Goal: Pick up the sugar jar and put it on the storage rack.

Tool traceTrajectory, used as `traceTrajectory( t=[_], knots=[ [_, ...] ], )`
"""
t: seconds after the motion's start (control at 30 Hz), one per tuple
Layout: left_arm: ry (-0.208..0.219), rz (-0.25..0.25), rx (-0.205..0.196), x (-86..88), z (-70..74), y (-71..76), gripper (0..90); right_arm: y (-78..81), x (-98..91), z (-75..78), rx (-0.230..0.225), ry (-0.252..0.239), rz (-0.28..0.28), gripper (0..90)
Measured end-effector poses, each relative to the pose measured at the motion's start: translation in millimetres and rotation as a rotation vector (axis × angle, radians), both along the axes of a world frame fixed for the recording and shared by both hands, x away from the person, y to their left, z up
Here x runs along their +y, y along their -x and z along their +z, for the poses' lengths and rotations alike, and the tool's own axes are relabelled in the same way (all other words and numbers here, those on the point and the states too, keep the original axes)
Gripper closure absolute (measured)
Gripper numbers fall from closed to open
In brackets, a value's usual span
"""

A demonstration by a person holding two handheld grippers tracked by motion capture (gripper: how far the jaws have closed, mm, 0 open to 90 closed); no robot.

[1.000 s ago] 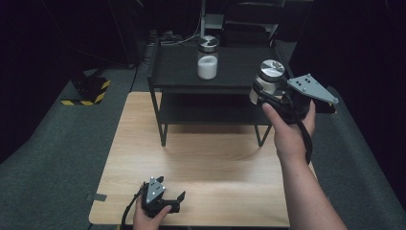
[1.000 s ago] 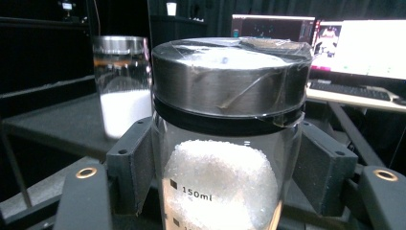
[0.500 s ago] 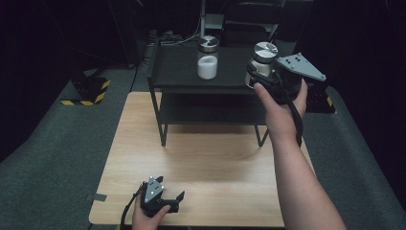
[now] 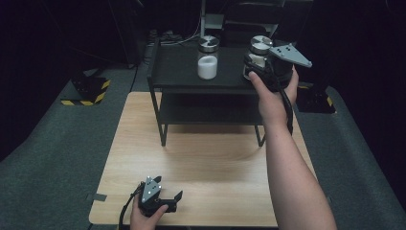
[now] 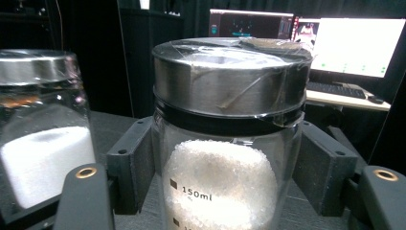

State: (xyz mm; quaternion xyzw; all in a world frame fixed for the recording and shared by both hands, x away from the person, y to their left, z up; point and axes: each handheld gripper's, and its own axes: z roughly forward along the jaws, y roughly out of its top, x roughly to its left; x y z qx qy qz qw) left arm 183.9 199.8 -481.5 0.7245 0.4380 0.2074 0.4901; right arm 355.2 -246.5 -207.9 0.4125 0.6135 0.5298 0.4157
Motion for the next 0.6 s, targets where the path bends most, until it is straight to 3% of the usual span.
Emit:
traceTrajectory(
  t=[0.4, 0.6],
  knots=[
    [0.008, -0.004, 0.003, 1.8, -0.3, -0.6, 0.7, -13.6, 7.2, -5.5, 0.015, 0.0, 0.001, 30.8],
    [0.012, -0.003, 0.007, 2.6, -0.4, -1.1, 0.7, -18.5, 4.1, -10.3, 0.016, -0.037, 0.004, 30.6]
  ],
)
